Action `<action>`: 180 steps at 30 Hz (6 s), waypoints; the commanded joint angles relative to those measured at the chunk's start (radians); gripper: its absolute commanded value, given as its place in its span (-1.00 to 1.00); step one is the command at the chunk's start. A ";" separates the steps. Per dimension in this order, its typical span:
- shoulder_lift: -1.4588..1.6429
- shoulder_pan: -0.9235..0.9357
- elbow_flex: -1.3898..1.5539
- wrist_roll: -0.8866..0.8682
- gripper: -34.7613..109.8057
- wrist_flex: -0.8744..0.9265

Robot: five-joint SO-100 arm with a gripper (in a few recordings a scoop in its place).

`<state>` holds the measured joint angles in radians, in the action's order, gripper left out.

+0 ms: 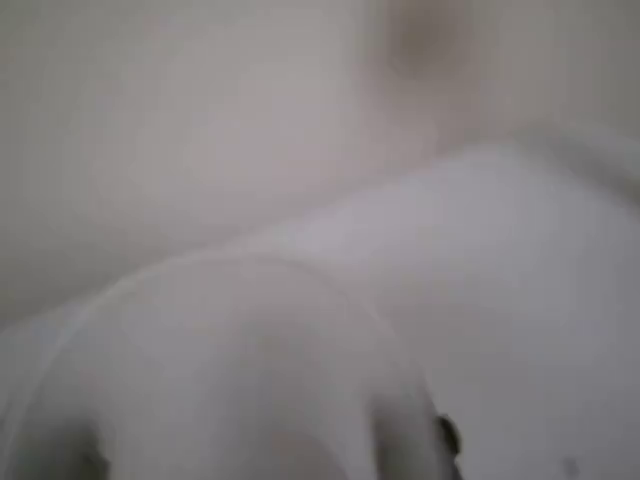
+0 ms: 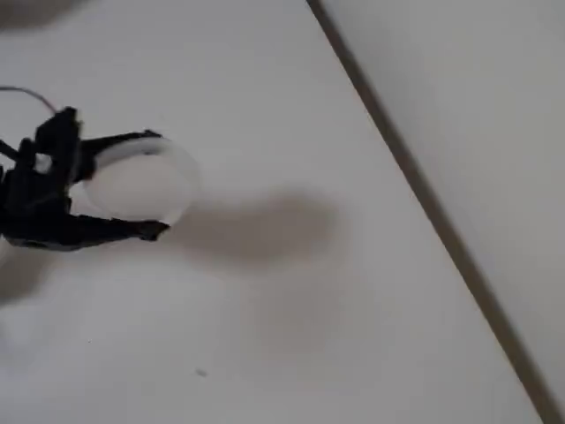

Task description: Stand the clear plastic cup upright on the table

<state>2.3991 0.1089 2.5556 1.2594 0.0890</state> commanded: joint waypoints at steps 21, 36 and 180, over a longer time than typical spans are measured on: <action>-0.689 -0.080 0.417 0.110 -0.32 -1.243; -1.565 -0.037 0.057 0.173 -0.20 -1.835; 0.888 0.101 0.419 -1.181 -0.51 1.186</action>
<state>3.2919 0.2010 3.0097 0.0813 1.2441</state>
